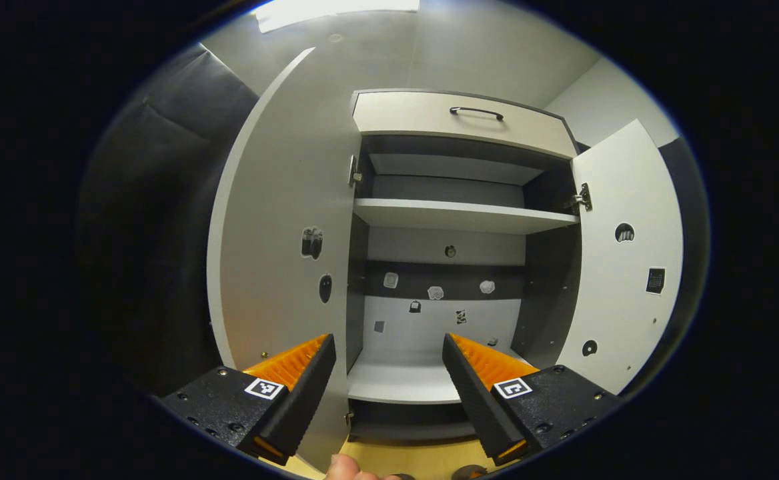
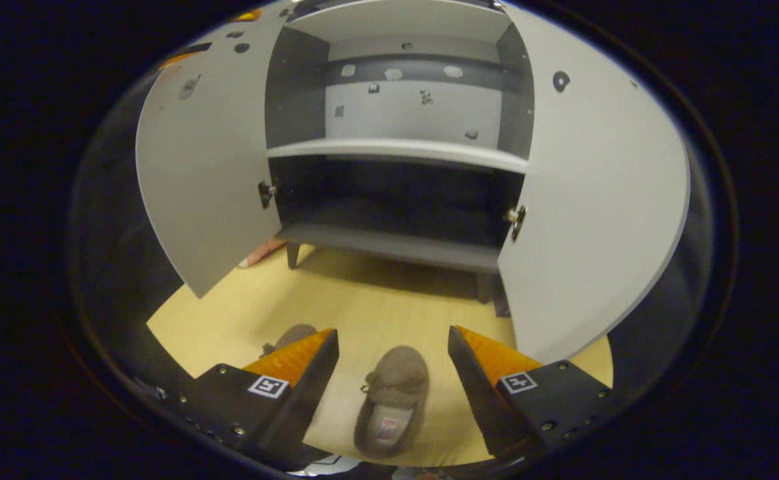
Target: Grab one shoe with the right hand and put it into the shoe cabinet, grab the other shoe with the left hand and put it into the shoe cabinet; then close the right door with the right hand and the left door with the left hand.
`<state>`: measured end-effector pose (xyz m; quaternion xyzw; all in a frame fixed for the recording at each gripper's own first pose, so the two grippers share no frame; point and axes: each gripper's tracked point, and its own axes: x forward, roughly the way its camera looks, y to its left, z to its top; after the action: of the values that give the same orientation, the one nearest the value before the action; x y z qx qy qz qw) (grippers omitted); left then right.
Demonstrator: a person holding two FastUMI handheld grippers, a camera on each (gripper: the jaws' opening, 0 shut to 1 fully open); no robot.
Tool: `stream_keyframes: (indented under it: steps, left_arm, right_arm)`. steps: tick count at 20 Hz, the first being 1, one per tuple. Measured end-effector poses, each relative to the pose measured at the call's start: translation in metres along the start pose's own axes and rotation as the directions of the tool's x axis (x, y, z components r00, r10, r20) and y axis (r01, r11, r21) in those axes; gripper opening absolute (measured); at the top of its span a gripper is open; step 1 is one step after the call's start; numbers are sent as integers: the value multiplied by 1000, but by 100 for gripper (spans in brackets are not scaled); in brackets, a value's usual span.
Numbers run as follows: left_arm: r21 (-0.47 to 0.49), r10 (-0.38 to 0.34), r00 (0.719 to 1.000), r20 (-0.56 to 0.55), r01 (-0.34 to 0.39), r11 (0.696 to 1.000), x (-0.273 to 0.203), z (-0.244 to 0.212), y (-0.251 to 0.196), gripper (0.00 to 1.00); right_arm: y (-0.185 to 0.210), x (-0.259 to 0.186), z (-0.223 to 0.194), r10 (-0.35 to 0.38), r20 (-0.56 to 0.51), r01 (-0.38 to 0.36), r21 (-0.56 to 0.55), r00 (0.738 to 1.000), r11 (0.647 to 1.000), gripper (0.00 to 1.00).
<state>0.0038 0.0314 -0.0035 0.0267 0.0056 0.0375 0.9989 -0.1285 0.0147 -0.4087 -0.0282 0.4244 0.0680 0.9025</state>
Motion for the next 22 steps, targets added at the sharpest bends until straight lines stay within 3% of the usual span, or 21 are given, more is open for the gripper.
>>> stream_keyframes:
  steps: [5,7,8,9,10,11,14,17,19,20,22]
  left_arm:
    - [17,25,999,-21,-24,1000,-6,-5,11,99]
    - [21,33,999,-26,-33,999,-8,-6,16,99]
    - [21,37,999,-28,-36,999,-9,-7,19,99]
    - [22,40,999,-31,-39,999,-10,-7,20,99]
    - [24,43,998,-34,-43,999,-11,-8,23,98]
    - [26,48,998,-35,-47,999,-12,-9,25,98]
    - [33,44,998,-44,-43,999,-15,-11,28,98]
    - [38,32,998,-45,-30,999,-18,-11,28,97]
    - [36,26,999,-35,-25,999,-20,-10,29,96]
    - [35,20,999,-32,-19,999,-20,-9,29,96]
    - [35,7,999,-32,-5,999,-21,-9,28,96]
  right_arm:
    - [17,14,-91,55,-207,-46,51,977,998,99]
    - [21,18,-116,61,-253,-46,64,966,997,77]
    - [22,22,-124,61,-270,-45,65,961,997,76]
    - [23,27,-131,60,-289,-42,67,956,997,81]
    - [24,33,-138,54,-304,-33,72,951,997,76]
    - [23,43,-140,41,-306,-19,72,951,997,81]
    - [21,70,-136,1,-286,20,68,958,998,69]
    - [15,93,-135,-49,-276,60,33,960,998,69]
    - [14,88,-129,-58,-274,73,44,960,996,41]
    - [5,93,-131,-99,-257,114,44,961,992,40]
    - [2,91,-128,-140,-275,163,64,951,984,6]
